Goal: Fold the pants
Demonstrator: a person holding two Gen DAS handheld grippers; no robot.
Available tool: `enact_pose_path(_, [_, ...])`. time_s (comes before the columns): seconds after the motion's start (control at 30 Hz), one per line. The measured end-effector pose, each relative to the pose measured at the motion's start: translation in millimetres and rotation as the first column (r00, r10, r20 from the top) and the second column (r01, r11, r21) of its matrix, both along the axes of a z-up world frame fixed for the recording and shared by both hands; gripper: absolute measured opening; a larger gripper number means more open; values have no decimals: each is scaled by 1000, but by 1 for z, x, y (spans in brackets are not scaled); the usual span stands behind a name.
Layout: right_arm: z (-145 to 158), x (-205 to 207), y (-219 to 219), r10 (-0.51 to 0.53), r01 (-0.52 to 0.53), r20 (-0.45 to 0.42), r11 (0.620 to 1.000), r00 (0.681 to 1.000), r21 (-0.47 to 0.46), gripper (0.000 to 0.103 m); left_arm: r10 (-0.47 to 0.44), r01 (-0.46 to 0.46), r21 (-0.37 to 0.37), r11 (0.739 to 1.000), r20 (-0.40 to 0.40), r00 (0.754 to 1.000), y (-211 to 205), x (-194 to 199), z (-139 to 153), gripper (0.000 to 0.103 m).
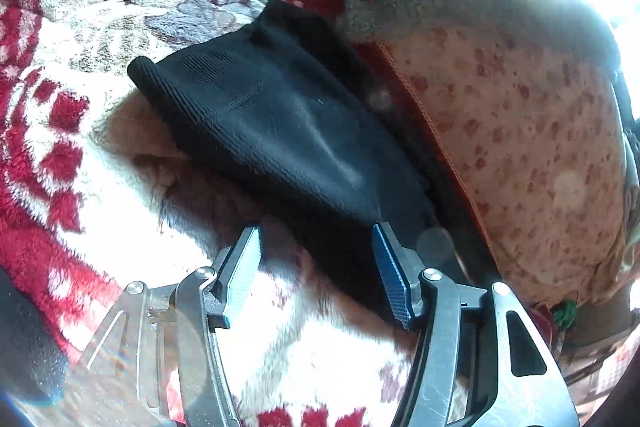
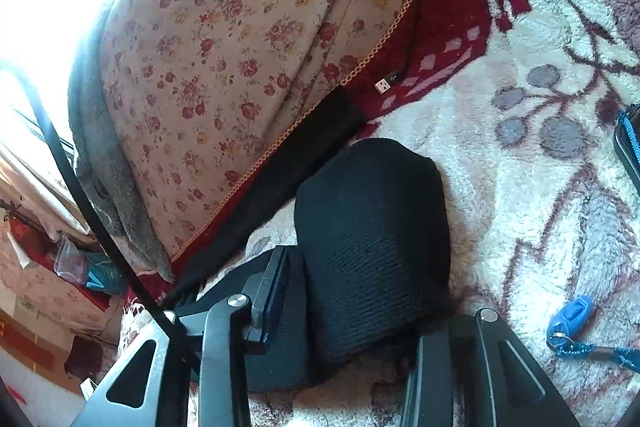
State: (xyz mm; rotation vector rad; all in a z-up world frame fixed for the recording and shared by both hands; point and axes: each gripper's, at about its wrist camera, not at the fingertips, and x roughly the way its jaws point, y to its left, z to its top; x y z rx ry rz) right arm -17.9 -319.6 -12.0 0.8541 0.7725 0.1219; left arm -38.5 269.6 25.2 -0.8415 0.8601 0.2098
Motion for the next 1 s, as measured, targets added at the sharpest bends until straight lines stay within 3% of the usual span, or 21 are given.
enact_pose_path(0.2, [1,5,4,12,-12,4,999,1000,-52,36,10,-9,41,999,-25,1000,-6,23,-2,57])
enact_pose_path(0.3, [2,6,4,8,-7,10,995,1000,-97,24,7,-3,69,998,-47,999,-7,30,-6,55])
enact_pose_path(0.33, [1,6,4,9,-8,13,995,1000,-99,22,4,1,86,996,-57,998,-6,31,-6,38])
enact_pose_path(0.4, [1,7,4,15,-13,20,995,1000,-100,17,-16,28,145,989,-82,996,-9,35,-4,16])
enact_pose_path(0.43, [3,6,5,23,-19,29,994,999,-111,16,-25,36,147,988,-78,997,-9,35,-3,13])
enact_pose_path(0.6, [19,1,14,52,-39,60,979,997,-201,11,-55,63,165,984,-48,997,-8,26,9,9])
enact_pose_path(0.77, [37,-13,16,71,-51,85,975,994,-215,10,-75,76,167,983,-13,997,1,6,27,8])
enact_pose_path(1.0, [52,-51,27,121,-102,70,969,990,-225,10,-83,87,157,984,-29,996,14,-36,35,8])
